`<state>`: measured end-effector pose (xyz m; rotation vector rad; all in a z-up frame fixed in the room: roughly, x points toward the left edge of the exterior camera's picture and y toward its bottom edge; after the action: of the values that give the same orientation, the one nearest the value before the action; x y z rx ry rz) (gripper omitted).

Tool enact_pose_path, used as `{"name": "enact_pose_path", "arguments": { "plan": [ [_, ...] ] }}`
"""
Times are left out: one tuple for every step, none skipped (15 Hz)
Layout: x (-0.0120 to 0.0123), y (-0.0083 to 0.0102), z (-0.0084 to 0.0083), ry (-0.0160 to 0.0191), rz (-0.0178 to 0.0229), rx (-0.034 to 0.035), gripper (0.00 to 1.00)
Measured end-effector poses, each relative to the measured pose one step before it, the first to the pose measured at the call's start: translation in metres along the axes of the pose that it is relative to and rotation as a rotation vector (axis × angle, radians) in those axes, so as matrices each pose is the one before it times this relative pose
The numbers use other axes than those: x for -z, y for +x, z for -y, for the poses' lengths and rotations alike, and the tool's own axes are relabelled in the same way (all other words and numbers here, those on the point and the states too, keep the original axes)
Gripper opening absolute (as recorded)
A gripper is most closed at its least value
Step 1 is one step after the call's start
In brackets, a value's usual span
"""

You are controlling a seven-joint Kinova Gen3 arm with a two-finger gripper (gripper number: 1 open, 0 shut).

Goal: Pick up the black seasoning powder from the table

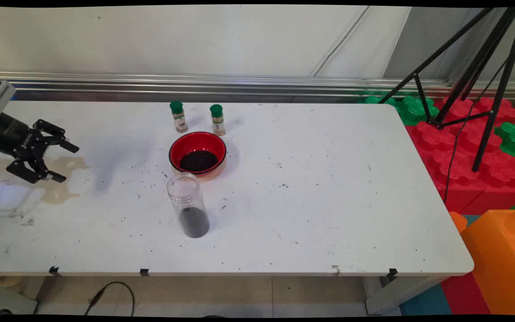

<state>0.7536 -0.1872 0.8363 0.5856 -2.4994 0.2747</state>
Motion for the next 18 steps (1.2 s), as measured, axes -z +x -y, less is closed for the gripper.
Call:
{"name": "enact_pose_path", "arguments": {
  "plan": [
    [-0.00043,0.00049,0.00047,0.0011,0.00411,0.0058,1.0],
    [-0.00041,0.00061,0.00061,0.00241,0.0046,0.00774,1.0],
    [-0.00041,0.0009,0.00015,0.00247,0.00469,0.00559,1.0],
    [-0.00062,0.00195,0.00002,0.00249,0.00251,0.00687,1.0],
    [-0.00039,0.00254,-0.00072,0.00241,0.00021,0.00727,1.0],
    [-0.00056,0.00341,-0.00083,-0.00032,-0.00213,0.005,1.0],
    [-0.00083,0.00541,-0.00104,-0.00125,-0.00412,0.00611,1.0],
    [-0.00057,0.00444,-0.00086,-0.00165,-0.00399,0.00331,1.0],
    [-0.00045,0.00537,-0.0012,-0.00251,-0.00459,0.00146,1.0],
    [-0.00026,0.00527,-0.00132,-0.00245,-0.0047,-0.00012,1.0],
    [-0.00036,0.00608,-0.00119,-0.00261,-0.00516,-0.00185,1.0],
    [-0.0004,0.0059,-0.0012,-0.00315,-0.00491,-0.00329,1.0],
    [-0.00071,0.00605,-0.00131,-0.00498,-0.00546,-0.00483,1.0],
    [-0.00086,0.00626,-0.00153,-0.00606,-0.00636,-0.00619,1.0],
    [-0.00134,0.00631,-0.00166,-0.00776,-0.00726,-0.00701,1.0],
    [-0.00142,0.00518,-0.0014,-0.00679,-0.0066,-0.00608,1.0],
    [-0.0019,0.00571,-0.00146,-0.00767,-0.0078,-0.00714,1.0],
    [-0.00211,0.00473,-0.00119,-0.0075,-0.0072,-0.00672,1.0]
  ]
}}
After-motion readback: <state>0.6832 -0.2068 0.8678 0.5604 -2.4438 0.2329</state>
